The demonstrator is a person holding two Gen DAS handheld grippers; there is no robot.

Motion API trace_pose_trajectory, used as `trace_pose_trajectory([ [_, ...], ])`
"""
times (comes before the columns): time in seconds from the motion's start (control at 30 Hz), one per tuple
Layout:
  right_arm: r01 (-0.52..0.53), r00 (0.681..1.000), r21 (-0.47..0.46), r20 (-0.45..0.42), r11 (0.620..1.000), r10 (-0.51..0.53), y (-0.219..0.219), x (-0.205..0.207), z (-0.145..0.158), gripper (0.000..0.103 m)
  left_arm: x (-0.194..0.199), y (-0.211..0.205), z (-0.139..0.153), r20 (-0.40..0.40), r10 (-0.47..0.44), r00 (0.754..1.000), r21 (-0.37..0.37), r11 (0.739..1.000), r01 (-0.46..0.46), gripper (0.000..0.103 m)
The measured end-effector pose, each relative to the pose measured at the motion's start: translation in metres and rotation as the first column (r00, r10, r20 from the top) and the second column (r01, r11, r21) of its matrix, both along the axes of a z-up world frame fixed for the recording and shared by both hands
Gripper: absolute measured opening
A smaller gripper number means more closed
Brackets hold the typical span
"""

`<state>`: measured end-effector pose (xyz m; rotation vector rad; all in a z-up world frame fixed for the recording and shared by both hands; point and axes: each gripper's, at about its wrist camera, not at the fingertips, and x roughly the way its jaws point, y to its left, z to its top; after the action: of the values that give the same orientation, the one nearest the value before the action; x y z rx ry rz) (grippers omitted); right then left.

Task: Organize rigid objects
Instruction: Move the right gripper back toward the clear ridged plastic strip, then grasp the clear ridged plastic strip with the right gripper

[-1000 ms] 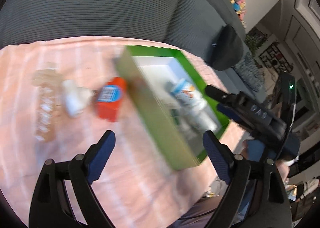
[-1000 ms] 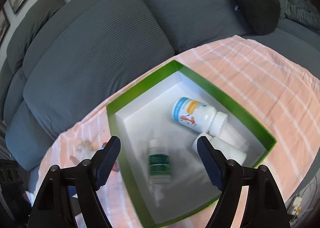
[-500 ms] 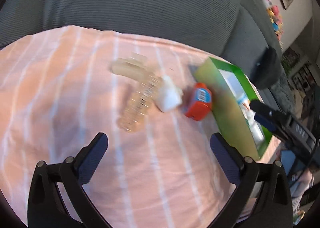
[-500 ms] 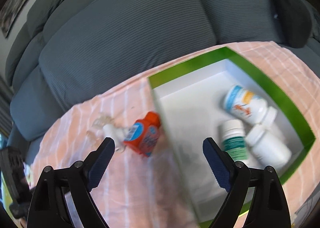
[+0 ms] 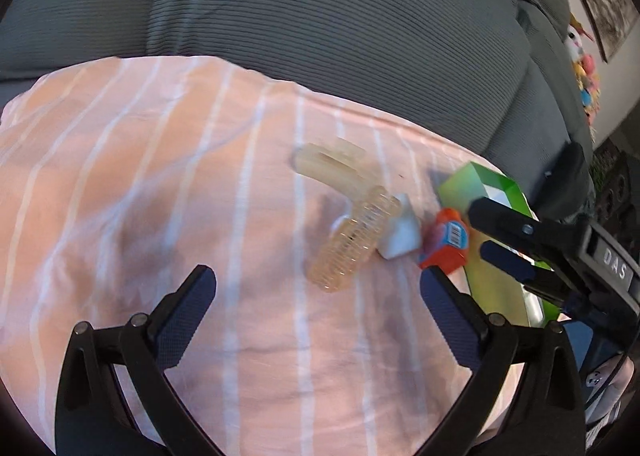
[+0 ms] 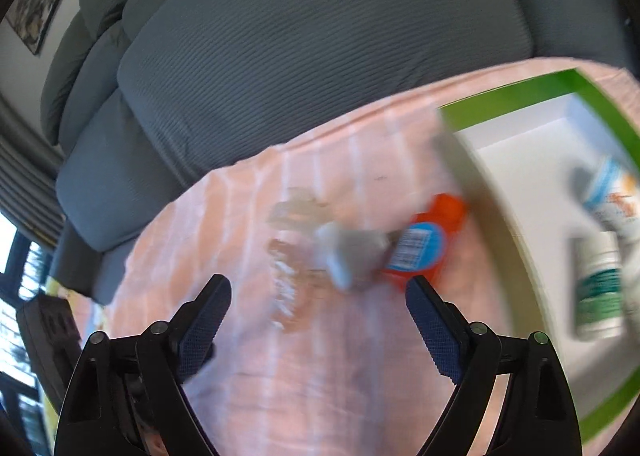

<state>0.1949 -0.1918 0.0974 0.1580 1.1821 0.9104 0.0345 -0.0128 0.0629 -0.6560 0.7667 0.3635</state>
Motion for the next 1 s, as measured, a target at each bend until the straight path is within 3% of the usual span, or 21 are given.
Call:
trace_pose_trajectory([
  [0.2, -0.053, 0.998, -0.027, -0.038, 0.998, 0.052, 0.042, -0.006, -0.003, 0.082, -0.008, 0.013, 0.002, -0.011, 0.060, 0.998, -0.005, 0.998, -0.060, 0.101],
  [0.3, -0.064, 0.994, -0.048, -0.088, 0.997, 0.059, 0.056, -0.004, -0.014, 0.062, -0.015, 0.022, 0.004, -0.018, 0.115, 0.993, 0.011, 0.993, -0.115, 0.101],
  [0.33, -0.064, 0.993, -0.058, -0.103, 0.996, 0.058, 0.060, -0.004, -0.017, 0.059, -0.017, 0.025, 0.004, -0.020, 0.131, 0.991, 0.014, 0.991, -0.131, 0.101],
  [0.5, -0.071, 0.985, -0.074, -0.164, 0.995, 0.058, 0.073, -0.008, -0.033, 0.059, -0.030, 0.042, 0.002, -0.007, 0.194, 0.981, -0.036, 0.980, -0.194, 0.101],
  [0.7, -0.058, 0.992, -0.154, -0.122, 0.986, 0.039, 0.092, -0.019, -0.042, 0.059, -0.036, 0.049, 0.005, 0.007, 0.217, 0.976, -0.076, 0.973, -0.216, 0.101],
  [0.8, -0.027, 0.998, -0.196, -0.053, 0.980, 0.017, 0.095, -0.020, -0.042, 0.059, -0.037, 0.050, 0.008, 0.017, 0.217, 0.976, -0.082, 0.973, -0.215, 0.101],
  [0.87, -0.033, 0.997, -0.212, -0.070, 0.977, 0.019, 0.096, -0.017, -0.049, 0.059, -0.038, 0.051, 0.008, 0.020, 0.220, 0.975, -0.087, 0.972, -0.217, 0.101],
  [0.9, -0.037, 0.996, -0.215, -0.089, 0.976, 0.018, 0.096, -0.017, -0.054, 0.057, -0.038, 0.051, 0.008, 0.021, 0.219, 0.975, -0.089, 0.972, -0.217, 0.101],
  [0.93, -0.042, 0.993, -0.219, -0.114, 0.975, 0.017, 0.096, -0.016, -0.062, 0.044, -0.038, 0.051, 0.007, 0.024, 0.221, 0.975, -0.092, 0.972, -0.218, 0.101],
  [1.0, -0.038, 0.994, -0.211, -0.113, 0.977, 0.014, 0.093, -0.015, -0.067, 0.041, -0.038, 0.051, 0.007, 0.022, 0.219, 0.975, -0.095, 0.972, -0.216, 0.101],
])
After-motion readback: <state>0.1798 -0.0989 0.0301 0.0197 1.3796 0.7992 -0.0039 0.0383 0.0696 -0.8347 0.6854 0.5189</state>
